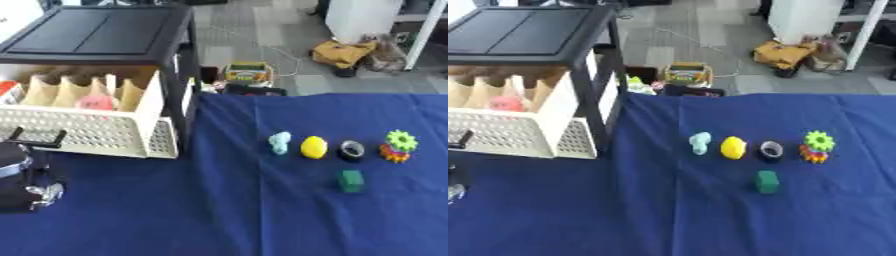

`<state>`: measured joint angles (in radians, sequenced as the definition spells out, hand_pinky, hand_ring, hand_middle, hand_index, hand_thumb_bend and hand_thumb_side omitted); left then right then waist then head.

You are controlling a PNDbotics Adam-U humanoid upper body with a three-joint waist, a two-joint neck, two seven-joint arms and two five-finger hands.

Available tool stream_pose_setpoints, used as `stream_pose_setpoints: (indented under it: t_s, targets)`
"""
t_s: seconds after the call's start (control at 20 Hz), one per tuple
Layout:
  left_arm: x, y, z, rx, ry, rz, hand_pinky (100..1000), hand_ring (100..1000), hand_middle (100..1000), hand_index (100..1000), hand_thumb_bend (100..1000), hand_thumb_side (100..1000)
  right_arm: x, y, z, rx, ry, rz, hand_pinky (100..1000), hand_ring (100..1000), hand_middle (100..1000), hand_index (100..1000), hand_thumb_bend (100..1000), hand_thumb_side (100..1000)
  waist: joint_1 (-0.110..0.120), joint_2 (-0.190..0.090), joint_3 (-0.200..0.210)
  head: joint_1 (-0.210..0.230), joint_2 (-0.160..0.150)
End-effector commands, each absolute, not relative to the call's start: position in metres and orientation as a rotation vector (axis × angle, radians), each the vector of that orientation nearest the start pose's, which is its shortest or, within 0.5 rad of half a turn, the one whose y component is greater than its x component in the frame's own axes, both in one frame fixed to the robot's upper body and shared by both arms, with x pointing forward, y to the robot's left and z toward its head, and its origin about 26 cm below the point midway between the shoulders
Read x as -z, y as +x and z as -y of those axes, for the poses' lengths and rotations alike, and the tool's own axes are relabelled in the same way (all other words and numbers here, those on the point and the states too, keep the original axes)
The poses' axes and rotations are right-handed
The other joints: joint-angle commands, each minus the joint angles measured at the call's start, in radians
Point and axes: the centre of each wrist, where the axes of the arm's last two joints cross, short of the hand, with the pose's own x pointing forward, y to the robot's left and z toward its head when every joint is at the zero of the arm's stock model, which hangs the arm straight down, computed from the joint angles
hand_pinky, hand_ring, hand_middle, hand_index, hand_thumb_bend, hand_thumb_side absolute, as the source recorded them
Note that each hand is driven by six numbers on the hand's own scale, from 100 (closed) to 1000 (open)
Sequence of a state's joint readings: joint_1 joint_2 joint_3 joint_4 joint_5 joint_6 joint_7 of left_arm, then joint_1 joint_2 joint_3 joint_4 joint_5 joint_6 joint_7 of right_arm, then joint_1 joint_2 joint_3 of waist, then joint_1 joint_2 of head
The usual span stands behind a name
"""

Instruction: Pick up objects from table and place into drawer.

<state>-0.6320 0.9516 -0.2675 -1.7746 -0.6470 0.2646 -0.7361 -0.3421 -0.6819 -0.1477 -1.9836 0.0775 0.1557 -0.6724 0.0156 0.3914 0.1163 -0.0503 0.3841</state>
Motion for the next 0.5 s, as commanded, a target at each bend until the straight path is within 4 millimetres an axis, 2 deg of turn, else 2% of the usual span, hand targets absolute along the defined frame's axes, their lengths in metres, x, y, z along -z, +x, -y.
stream_pose_setpoints:
  t_s: [0.05,0.5]
  targets:
    - [-0.3029,0.3411,-0.3051,1.538,1.049,1.155,442,583,563,786,100,1000,-0.2802,0.2873,0.3368,0.200,-1.077,2.348,593,590,594,716,100,978,-0.001,-0.016,-0.002,0.003,-0.016]
    - [-0.3065,0.3486,-0.2969,1.475,1.018,1.256,441,525,530,774,100,1000,-0.2788,0.2878,0.3359,0.214,-1.069,2.328,590,588,587,713,100,972,-0.004,-0.018,-0.005,0.005,-0.021]
